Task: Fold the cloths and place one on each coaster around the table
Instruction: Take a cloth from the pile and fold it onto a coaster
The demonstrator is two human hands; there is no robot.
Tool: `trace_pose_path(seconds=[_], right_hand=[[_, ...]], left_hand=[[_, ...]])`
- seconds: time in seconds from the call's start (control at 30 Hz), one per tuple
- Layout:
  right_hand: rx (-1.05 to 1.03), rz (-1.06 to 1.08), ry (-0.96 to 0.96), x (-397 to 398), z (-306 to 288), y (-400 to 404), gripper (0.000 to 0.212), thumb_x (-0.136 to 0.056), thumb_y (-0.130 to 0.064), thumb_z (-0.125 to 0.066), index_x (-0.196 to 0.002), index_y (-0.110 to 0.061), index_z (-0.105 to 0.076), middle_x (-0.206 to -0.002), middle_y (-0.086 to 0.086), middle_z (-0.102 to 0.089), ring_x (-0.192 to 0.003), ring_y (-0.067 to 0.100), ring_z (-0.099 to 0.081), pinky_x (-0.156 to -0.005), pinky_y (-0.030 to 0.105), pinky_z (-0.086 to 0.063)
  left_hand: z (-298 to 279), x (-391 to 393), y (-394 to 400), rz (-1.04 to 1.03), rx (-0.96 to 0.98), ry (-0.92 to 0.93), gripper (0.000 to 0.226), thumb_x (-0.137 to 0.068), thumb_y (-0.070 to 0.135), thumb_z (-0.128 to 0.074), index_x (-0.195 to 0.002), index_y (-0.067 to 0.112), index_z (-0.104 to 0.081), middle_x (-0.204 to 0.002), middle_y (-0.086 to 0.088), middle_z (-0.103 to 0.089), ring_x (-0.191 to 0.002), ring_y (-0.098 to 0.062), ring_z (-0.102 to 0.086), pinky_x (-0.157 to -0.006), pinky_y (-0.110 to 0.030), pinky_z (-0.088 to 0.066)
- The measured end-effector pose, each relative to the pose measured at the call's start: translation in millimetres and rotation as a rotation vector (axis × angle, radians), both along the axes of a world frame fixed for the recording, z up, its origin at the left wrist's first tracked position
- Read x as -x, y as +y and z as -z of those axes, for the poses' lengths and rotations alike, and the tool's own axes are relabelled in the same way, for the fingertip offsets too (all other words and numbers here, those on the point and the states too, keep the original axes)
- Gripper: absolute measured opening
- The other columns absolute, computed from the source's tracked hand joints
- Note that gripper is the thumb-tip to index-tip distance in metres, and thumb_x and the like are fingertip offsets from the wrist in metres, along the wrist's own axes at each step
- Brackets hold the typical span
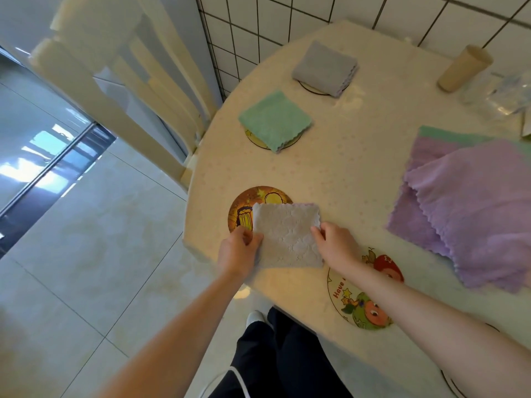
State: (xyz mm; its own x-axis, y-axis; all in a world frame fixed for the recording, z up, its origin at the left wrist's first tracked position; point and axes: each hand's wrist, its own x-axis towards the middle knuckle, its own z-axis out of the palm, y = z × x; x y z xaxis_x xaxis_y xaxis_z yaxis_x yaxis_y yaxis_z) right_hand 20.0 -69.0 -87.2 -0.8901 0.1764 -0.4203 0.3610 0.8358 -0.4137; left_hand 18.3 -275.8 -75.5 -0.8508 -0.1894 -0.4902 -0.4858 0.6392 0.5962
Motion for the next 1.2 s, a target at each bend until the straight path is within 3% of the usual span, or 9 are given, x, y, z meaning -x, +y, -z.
trace_pose_path(seconds=[0.2, 0.4, 0.53, 0.63, 0.7, 0.8, 0.97, 1.07, 1.2], right_hand=[[-0.018, 0.134, 0.012, 1, -4, -11, 0.019, -0.093, -0.033, -0.051, -0.098, -0.015, -0.053, -0.090, 0.000, -0.058, -0.075, 0.019, -0.058, -0.058, 0.030, -0.044], [0.132, 0.302, -0.150, 12, 0, -19, 0.048, -0.079, -0.046, -0.064, -0.107, -0.008, -0.055, -0.105, 0.008, -0.061, -0.083, 0.023, -0.062, -0.059, 0.029, -0.047], [0.352, 0.475, -0.264, 19, -9, -18, 0.067, -0.067, -0.052, -0.068, -0.116, -0.009, -0.050, -0.111, 0.009, -0.059, -0.090, 0.025, -0.062, -0.073, 0.036, -0.055], [0.480, 0.537, -0.338, 18, -18, -17, 0.054, -0.076, -0.041, -0.070, -0.116, -0.009, -0.054, -0.104, 0.008, -0.062, -0.092, 0.025, -0.062, -0.077, 0.037, -0.055], [0.597, 0.607, -0.394, 17, -29, -16, 0.048, -0.079, -0.035, -0.071, -0.116, -0.009, -0.054, -0.105, 0.011, -0.062, -0.092, 0.026, -0.061, -0.067, 0.033, -0.052], [0.726, 0.634, -0.370, 17, -41, -14, 0.042, -0.081, -0.033, -0.071, -0.114, -0.011, -0.058, -0.103, 0.010, -0.067, -0.088, 0.024, -0.065, -0.060, 0.029, -0.050], [0.945, 0.621, -0.209, 28, -51, -35, 0.027, -0.089, -0.028, -0.063, -0.112, -0.018, -0.058, -0.106, 0.006, -0.068, -0.092, 0.023, -0.067, -0.076, 0.039, -0.059], [0.931, 0.672, -0.149, 40, -47, -54, 0.027, -0.088, -0.021, -0.064, -0.113, -0.015, -0.055, -0.110, 0.009, -0.065, -0.095, 0.025, -0.066, -0.078, 0.042, -0.058], [0.802, 0.691, -0.191, 43, -35, -72, 0.023, -0.086, -0.020, -0.065, -0.107, -0.015, -0.055, -0.107, 0.009, -0.064, -0.093, 0.026, -0.065, -0.073, 0.042, -0.059]], left_hand=[[-4, 3, 6, -0.087, 0.094, 0.019, 0.015, -0.084, 0.033, -0.064, -0.087, 0.019, -0.060, -0.081, 0.003, -0.060, -0.076, -0.016, -0.054, -0.058, -0.029, -0.044], [-15, 19, 14, -0.117, -0.071, -0.171, 0.013, -0.083, 0.025, -0.067, -0.084, 0.015, -0.058, -0.075, 0.000, -0.055, -0.064, -0.011, -0.049, -0.048, -0.024, -0.035], [-21, 22, 15, -0.207, -0.304, -0.235, 0.012, -0.080, 0.023, -0.070, -0.076, 0.017, -0.060, -0.077, -0.003, -0.059, -0.072, -0.019, -0.054, -0.058, -0.028, -0.046], [-25, 22, 15, -0.223, -0.500, -0.212, 0.016, -0.081, 0.025, -0.067, -0.088, 0.014, -0.058, -0.089, -0.006, -0.058, -0.078, -0.021, -0.056, -0.069, -0.036, -0.048], [-30, 23, 12, -0.168, -0.547, -0.194, 0.020, -0.087, 0.028, -0.061, -0.101, 0.014, -0.055, -0.096, -0.006, -0.058, -0.083, -0.021, -0.056, -0.074, -0.039, -0.049], [-36, 30, 4, -0.113, -0.579, -0.138, 0.010, -0.094, 0.029, -0.056, -0.097, 0.020, -0.054, -0.099, -0.003, -0.061, -0.088, -0.021, -0.059, -0.081, -0.044, -0.053], [-46, 65, -20, -0.032, -0.431, -0.007, 0.014, -0.092, 0.034, -0.057, -0.100, 0.024, -0.061, -0.097, 0.001, -0.066, -0.090, -0.018, -0.064, -0.074, -0.032, -0.054], [-40, 85, -38, 0.026, -0.260, 0.037, 0.020, -0.091, 0.036, -0.060, -0.103, 0.021, -0.066, -0.096, 0.002, -0.064, -0.089, -0.016, -0.060, -0.067, -0.023, -0.047], [-22, 92, -53, 0.114, -0.101, -0.044, 0.016, -0.090, 0.035, -0.061, -0.100, 0.024, -0.066, -0.092, 0.005, -0.061, -0.085, -0.013, -0.058, -0.072, -0.026, -0.048]])
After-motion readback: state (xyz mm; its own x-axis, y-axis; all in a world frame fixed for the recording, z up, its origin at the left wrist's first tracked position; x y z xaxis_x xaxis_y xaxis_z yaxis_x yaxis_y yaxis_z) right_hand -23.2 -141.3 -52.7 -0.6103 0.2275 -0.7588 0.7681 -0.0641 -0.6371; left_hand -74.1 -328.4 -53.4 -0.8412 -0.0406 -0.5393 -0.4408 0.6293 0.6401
